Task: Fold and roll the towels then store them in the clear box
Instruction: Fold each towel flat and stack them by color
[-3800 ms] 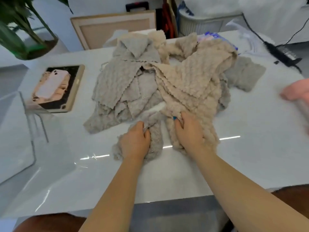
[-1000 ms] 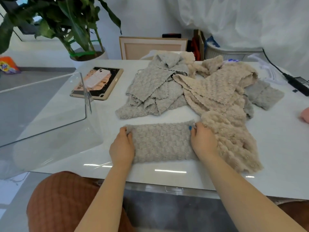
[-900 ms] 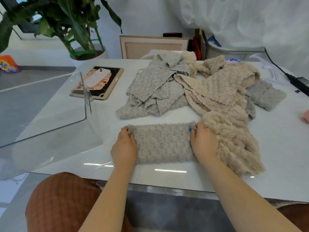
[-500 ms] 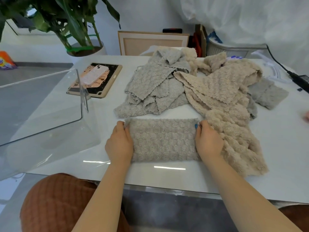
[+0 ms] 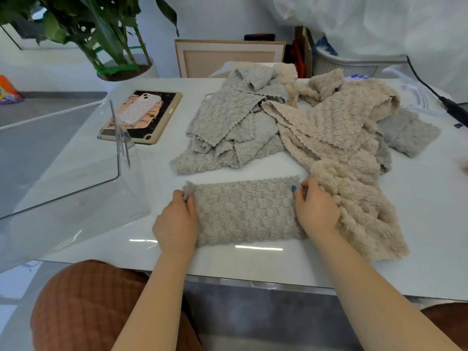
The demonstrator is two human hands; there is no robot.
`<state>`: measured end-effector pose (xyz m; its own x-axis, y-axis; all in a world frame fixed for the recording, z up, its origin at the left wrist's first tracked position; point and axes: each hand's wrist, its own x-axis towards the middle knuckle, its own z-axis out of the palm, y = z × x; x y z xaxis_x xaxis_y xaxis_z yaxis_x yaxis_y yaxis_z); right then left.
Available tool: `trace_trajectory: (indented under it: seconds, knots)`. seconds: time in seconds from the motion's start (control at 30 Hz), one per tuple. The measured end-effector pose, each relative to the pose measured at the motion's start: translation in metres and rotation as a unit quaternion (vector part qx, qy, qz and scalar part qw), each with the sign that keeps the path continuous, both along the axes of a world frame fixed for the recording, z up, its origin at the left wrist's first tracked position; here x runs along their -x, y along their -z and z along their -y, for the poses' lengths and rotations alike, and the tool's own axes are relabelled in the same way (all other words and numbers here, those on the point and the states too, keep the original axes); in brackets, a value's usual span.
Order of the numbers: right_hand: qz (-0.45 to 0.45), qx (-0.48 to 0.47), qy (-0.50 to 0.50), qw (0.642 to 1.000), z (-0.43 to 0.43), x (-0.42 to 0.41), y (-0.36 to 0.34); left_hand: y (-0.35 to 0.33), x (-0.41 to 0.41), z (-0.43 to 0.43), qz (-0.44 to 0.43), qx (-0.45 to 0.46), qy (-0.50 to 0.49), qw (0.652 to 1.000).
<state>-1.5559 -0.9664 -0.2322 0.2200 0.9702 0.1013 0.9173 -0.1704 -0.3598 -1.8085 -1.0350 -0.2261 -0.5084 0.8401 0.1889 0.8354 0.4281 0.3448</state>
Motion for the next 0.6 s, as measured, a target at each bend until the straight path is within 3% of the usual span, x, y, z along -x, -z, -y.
trace_trajectory:
  seconds: [0.3, 0.43, 0.6]
  knots:
    - [-0.019, -0.016, -0.018, 1.0, 0.008, -0.001, 0.002, 0.007, -0.008, 0.004, -0.004, -0.023, 0.01, 1.0]
    - [-0.081, 0.015, -0.011, 0.997, 0.007, -0.003, -0.002, 0.004, -0.003, 0.012, 0.008, 0.017, -0.029, 0.999]
    - [-0.133, 0.057, -0.013, 0.989, 0.005, -0.006, -0.007, -0.001, -0.001, 0.012, 0.161, 0.015, 0.025, 0.987]
